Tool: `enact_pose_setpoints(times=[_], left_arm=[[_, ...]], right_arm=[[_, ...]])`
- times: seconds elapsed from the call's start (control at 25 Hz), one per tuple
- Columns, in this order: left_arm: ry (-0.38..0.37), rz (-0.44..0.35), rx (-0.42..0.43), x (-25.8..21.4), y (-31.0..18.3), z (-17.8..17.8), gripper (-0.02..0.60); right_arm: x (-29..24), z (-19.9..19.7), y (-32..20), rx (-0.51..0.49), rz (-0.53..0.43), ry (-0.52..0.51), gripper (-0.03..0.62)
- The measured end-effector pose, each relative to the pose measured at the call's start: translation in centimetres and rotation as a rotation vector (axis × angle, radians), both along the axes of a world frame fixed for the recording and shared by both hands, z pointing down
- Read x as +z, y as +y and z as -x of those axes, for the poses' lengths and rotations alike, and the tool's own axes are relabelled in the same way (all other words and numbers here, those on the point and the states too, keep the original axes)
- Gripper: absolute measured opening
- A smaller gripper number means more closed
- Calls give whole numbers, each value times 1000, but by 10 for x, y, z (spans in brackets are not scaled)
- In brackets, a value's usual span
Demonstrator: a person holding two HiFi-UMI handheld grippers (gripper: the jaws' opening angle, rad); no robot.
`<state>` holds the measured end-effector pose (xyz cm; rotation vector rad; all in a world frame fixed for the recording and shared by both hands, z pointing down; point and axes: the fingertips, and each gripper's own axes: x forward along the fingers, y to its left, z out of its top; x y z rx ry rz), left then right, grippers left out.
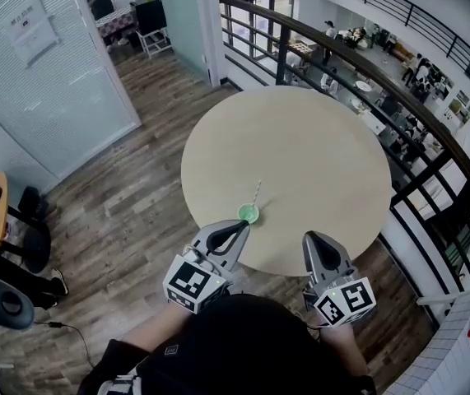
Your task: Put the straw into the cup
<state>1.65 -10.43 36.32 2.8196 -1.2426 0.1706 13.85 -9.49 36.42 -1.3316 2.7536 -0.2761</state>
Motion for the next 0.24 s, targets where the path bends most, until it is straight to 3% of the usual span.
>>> enact_pose_setpoints(times=[0.24], left_arm=[[4,4,10,-2,0,3,8]], right_arm=[[-3,5,-2,-1,1,-6,21]])
